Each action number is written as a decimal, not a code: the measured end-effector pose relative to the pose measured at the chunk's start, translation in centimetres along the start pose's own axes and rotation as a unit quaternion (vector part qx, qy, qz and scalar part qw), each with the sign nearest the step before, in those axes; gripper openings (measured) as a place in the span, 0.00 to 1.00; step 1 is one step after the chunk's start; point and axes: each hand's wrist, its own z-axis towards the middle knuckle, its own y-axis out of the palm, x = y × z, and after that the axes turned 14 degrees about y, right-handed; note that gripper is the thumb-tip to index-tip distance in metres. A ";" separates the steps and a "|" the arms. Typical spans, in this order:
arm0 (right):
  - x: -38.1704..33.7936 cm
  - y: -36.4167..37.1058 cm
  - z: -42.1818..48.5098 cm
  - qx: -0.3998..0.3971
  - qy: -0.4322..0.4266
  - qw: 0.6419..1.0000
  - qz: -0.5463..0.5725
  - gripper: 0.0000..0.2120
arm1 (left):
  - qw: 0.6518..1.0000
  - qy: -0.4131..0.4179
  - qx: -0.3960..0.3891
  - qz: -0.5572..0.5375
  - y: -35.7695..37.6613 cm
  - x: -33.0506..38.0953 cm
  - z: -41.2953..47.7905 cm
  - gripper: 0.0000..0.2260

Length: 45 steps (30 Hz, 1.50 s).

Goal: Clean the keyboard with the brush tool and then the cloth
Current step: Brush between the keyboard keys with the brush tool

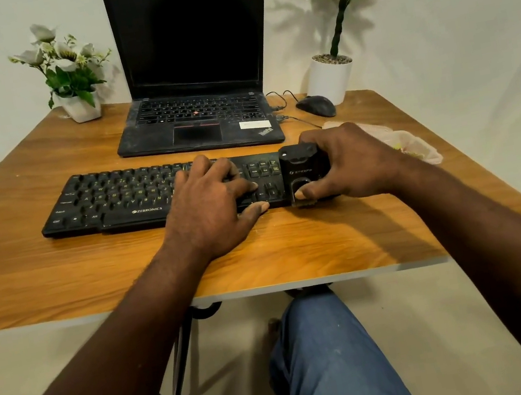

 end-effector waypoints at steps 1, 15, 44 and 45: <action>0.0 0.1 -0.1 -0.008 -0.003 1.000 0.005 0.20 | 1.000 0.001 0.001 -0.001 0.0 0.0 0.0 0.25; 3.9 -1.4 -0.7 0.080 0.052 0.993 0.076 0.24 | 0.995 -0.044 0.072 0.052 -0.3 1.0 0.3 0.30; 0.1 2.3 5.1 0.048 0.034 0.992 0.113 0.26 | 0.999 0.048 0.002 -0.022 0.2 1.1 0.7 0.29; 0.2 2.5 5.3 0.045 0.032 0.992 0.113 0.27 | 0.999 0.047 0.002 -0.025 0.2 1.1 0.7 0.29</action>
